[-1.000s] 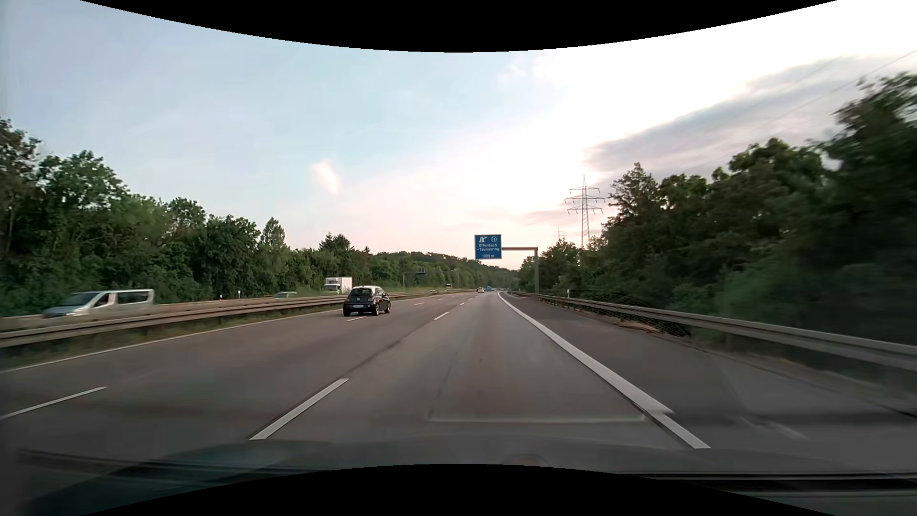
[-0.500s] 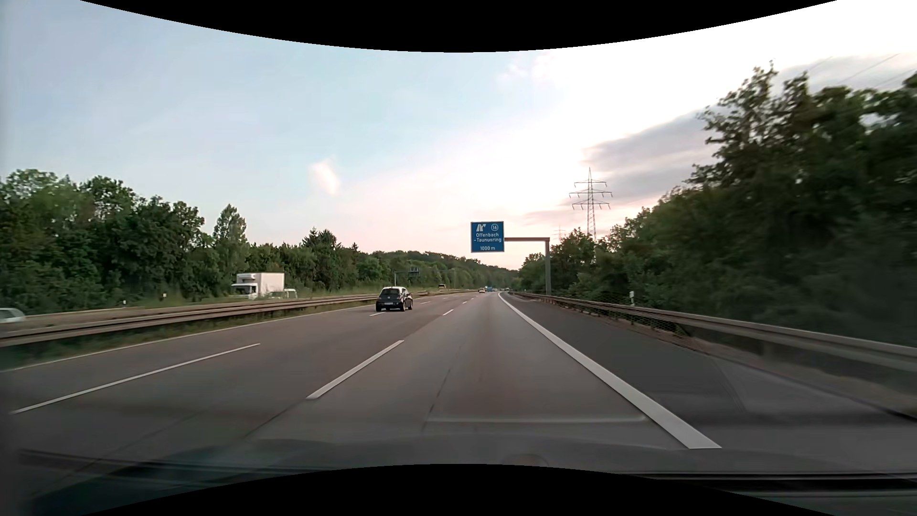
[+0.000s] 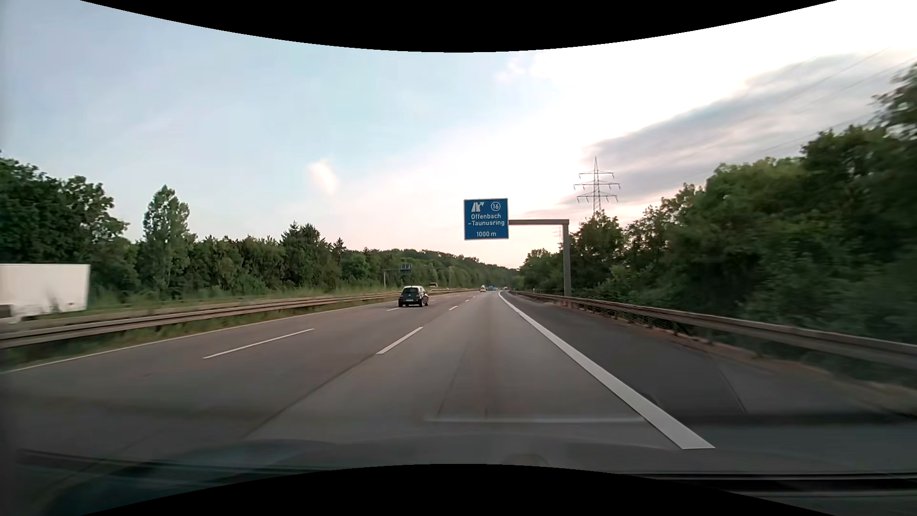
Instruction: Follow the waypoints while adhering to traffic rules and regulations
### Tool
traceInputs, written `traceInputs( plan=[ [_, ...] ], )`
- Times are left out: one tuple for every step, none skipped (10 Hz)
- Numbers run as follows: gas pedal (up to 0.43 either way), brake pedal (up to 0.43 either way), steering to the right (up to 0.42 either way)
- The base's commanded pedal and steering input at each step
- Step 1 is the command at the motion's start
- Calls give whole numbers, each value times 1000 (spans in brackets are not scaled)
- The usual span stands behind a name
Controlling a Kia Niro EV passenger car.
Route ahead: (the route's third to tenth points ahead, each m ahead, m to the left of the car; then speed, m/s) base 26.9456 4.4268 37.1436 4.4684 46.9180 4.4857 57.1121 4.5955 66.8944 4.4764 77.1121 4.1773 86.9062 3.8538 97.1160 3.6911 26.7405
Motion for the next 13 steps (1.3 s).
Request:
traceInputs(
  plan=[
    [189,0,-1],
    [189,0,-1],
    [189,0,-1],
    [189,0,-1],
    [189,0,-1],
    [197,0,-1],
    [209,0,-1],
    [220,0,-1],
    [220,0,-1],
    [220,0,-2],
    [228,0,-2],
    [228,0,-3],
    [228,0,-4]
  ],
)
